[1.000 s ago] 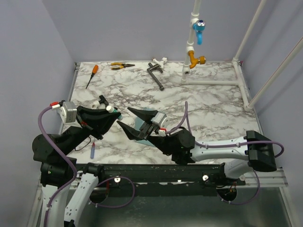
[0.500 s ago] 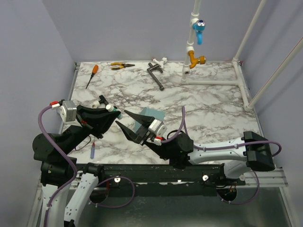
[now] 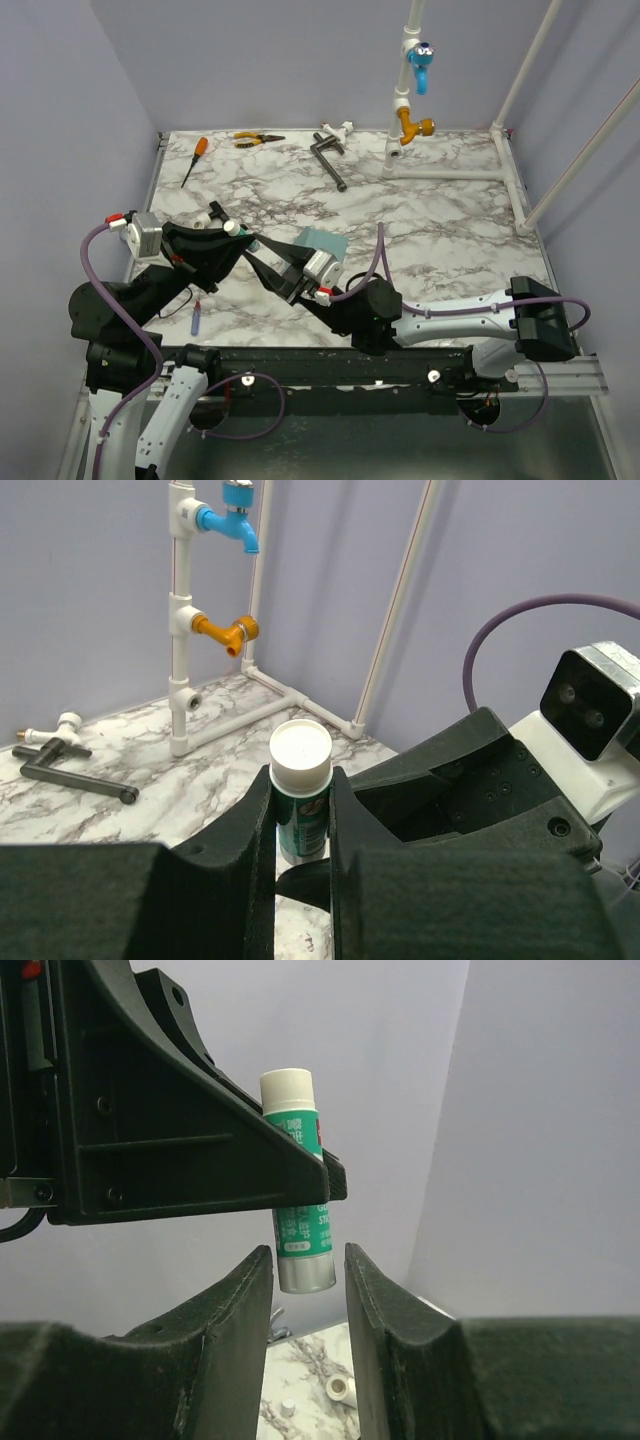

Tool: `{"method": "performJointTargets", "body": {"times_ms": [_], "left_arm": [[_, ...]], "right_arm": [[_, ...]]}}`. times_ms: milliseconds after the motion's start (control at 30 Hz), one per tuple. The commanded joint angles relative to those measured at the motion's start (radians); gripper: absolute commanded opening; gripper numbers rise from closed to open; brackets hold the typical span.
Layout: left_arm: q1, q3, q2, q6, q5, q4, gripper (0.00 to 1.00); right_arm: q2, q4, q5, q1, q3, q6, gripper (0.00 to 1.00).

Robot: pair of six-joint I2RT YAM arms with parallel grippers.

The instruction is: Place the letter into the envelope and seal it

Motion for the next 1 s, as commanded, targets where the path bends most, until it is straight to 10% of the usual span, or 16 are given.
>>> {"method": "performJointTargets", "body": {"times_ms": [0, 167, 433, 567, 967], "left_arm": [[0.003, -0.001, 0.004, -0.002, -0.013, -0.010, 0.00], [0.002, 0.000, 0.005, 0.003, -0.015, -0.009, 0.00], [0.002, -0.002, 0.007, 0.006, -0.008, -0.009, 0.00], [0.002, -0.010, 0.000, 0.054, 0.071, 0.005, 0.00], [0.002, -0.089, -0.079, 0.325, 0.516, 0.000, 0.00]], "right_arm": [[0.013, -0.021, 0.025, 0.007, 0.025, -0.007, 0.38], [0.008, -0.012, 0.043, 0.007, 0.011, -0.015, 0.41], [-0.002, -0.028, 0.052, 0.007, 0.012, -0.020, 0.01], [-0.011, -0.082, 0.007, 0.004, 0.016, -0.008, 0.01], [-0.194, -0.490, -0.817, -0.200, 0.037, 0.216, 0.00]]}}
